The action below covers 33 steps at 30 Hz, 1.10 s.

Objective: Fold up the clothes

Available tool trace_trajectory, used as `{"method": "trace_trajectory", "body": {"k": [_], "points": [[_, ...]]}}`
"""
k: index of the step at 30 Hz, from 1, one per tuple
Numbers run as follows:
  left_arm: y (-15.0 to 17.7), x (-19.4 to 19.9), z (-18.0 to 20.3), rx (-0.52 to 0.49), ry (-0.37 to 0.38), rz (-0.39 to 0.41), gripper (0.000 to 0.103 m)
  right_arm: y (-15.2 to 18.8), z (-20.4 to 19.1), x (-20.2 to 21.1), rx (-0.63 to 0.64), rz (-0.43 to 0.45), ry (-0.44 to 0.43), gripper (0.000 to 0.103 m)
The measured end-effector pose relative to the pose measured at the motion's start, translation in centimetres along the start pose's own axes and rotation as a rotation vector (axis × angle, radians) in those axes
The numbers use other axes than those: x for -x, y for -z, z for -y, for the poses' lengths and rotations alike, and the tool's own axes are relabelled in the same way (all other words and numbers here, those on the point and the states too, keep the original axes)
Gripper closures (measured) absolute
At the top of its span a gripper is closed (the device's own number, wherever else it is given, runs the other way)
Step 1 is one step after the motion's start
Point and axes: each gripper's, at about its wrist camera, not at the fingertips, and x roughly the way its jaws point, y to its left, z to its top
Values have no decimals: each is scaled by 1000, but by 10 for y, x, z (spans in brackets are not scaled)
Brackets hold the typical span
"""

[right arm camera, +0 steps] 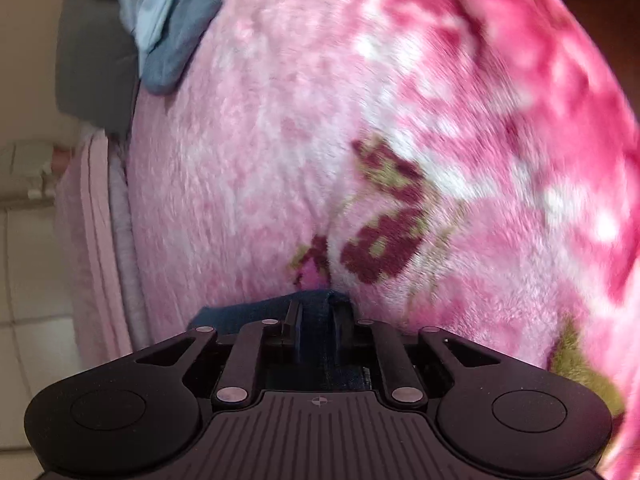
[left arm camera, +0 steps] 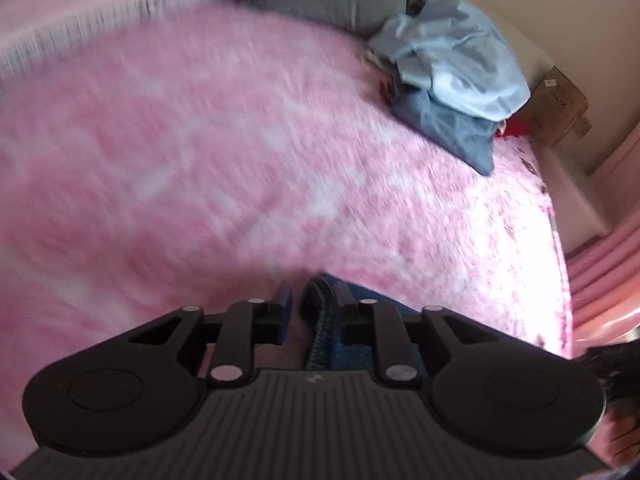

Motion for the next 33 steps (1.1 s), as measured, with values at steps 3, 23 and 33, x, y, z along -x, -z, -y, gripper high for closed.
{"method": "trace_trajectory", "body": {"k": [3,23,33], "points": [[7,34,11,-38,4,33,88,15,-27,33,207,205,142,87],[117,57,57,-337,-4,-103,100,182,-63,8,978,130,140,88],[145,104,65,-291,-71,-87,102,216,-69,22,1063,120,150,88]]}}
